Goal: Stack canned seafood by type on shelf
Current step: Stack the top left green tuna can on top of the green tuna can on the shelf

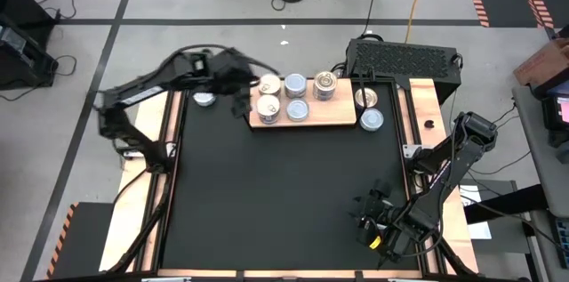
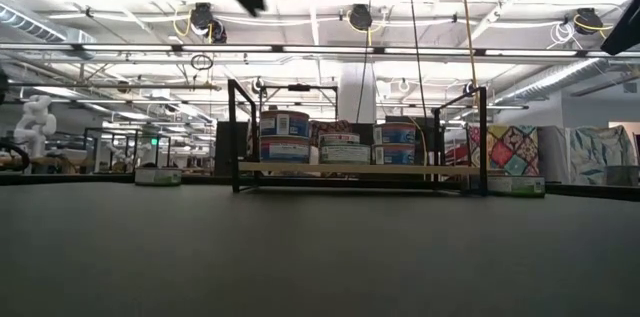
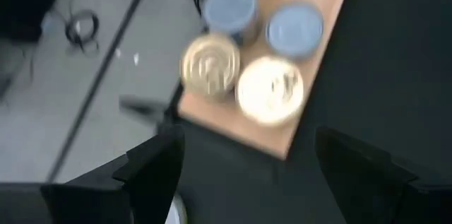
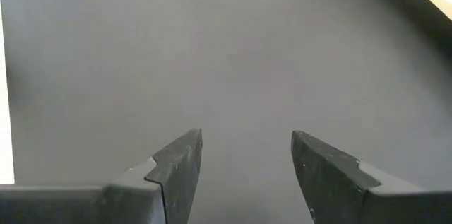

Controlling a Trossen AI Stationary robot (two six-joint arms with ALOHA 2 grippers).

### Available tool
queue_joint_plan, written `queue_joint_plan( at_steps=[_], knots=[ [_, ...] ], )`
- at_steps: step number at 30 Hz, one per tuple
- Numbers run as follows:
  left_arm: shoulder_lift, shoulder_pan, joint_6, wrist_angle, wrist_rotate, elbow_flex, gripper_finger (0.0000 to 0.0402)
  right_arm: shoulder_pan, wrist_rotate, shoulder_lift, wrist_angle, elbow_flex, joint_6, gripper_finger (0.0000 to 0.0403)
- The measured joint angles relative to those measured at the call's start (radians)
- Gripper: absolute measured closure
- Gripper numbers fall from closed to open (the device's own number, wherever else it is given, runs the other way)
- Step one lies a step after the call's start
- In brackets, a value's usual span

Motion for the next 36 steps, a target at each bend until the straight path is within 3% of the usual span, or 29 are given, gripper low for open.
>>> queue_joint_plan(
  at_steps=[7, 15, 25, 33, 36],
  knots=[
    [-0.215, -0.009, -0.132, -0.074, -0.002, -0.247, 0.0088, -0.001, 0.004, 0.0, 0.024, 0.0, -0.02, 0.019],
    [-0.353, 0.034, -0.114, -0.002, -0.06, -0.582, 0.0088, -0.03, 0.005, 0.0, 0.046, 0.0, -0.026, 0.019],
    [-0.259, 0.222, 0.133, 0.358, -0.232, -0.907, 0.0088, -0.058, 0.005, 0.0, 0.098, 0.0, -0.082, 0.019],
    [-0.102, 0.363, 0.188, 0.534, -0.24, -0.955, 0.0089, -0.058, 0.005, 0.0, 0.098, 0.0, -0.098, 0.019],
    [-0.058, 0.394, 0.204, 0.546, -0.195, -0.955, 0.0089, -0.057, 0.005, 0.0, 0.098, 0.0, -0.099, 0.019]
  ],
)
